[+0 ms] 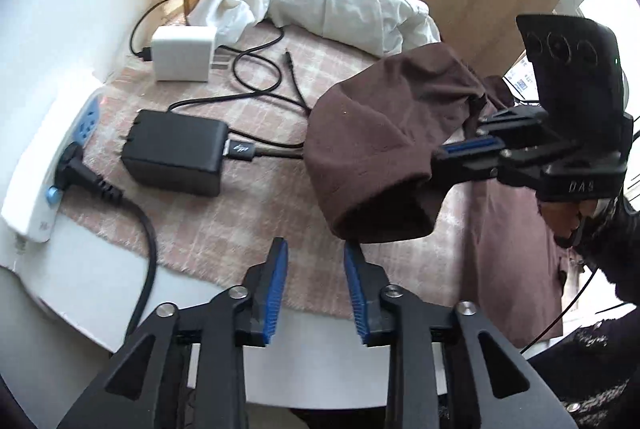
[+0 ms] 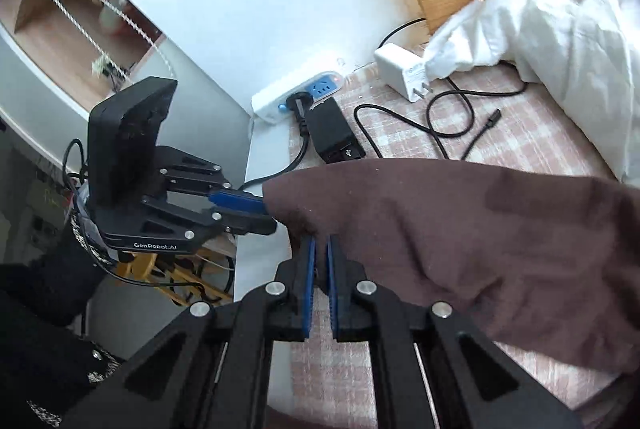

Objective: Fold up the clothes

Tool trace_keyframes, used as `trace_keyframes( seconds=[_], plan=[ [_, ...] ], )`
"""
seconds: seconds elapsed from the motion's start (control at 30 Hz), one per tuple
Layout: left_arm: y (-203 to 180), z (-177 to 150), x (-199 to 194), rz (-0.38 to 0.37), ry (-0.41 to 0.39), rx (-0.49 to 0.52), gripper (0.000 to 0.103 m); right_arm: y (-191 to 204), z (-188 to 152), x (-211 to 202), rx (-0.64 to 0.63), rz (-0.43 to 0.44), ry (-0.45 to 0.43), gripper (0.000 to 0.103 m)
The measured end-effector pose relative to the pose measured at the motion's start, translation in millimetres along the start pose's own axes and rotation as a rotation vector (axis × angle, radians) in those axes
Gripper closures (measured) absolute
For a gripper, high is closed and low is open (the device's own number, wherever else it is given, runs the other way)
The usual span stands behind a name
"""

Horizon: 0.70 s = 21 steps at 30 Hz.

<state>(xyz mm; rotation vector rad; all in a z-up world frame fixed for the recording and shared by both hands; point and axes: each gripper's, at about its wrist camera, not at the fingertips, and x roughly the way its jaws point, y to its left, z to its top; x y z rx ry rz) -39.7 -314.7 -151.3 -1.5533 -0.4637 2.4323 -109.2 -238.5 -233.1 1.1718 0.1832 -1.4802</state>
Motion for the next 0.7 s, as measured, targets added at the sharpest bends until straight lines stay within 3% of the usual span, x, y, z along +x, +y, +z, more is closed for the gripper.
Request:
trace_keyframes(
  seconds=[0.13,0.2,0.27,0.3,0.33,0.43,0.5,0.63,0.7],
  plan=[
    [-5.3,11.3,3.5,0.004,-0.015,0.001,0.057,-1.9,-6.0,-12.0,0.011,-0.036,-0.022,0.097],
    [-7.9,16.9,5.2,0.005,-0.022,0.001,0.056,-2.4,-5.8,-14.1,0.011,-0.038,-0.035,0.097],
    [-10.6,22.5,7.0,0.007,-0.030,0.001,0.065,-1.9,-5.8,-16.4,0.006,-0.036,-0.044,0.097],
    [-11.9,25.3,7.8,0.008,-0.034,0.001,0.098,-0.9,-5.7,-17.1,0.001,-0.040,-0.045,0.097],
    [-13.2,28.1,8.6,0.011,-0.038,0.002,0.101,0.6,-5.9,-17.2,-0.004,-0.044,-0.047,0.097],
    [-16.6,35.4,-10.6,0.104,-0.080,0.073,0.102,4.5,-9.5,-18.6,0.022,-0.037,-0.098,0.097],
    [-7.8,44.3,-33.8,0.159,-0.113,0.094,0.102,9.8,-12.6,-10.5,0.066,0.027,-0.127,0.097],
    [9.7,64.7,-67.7,0.318,-0.155,0.138,0.102,26.1,-18.4,-7.7,0.026,0.116,-0.056,0.096],
    [12.0,74.6,-76.9,0.291,-0.173,0.141,0.102,12.7,-21.9,-34.3,0.016,0.049,-0.060,0.094]
  ],
)
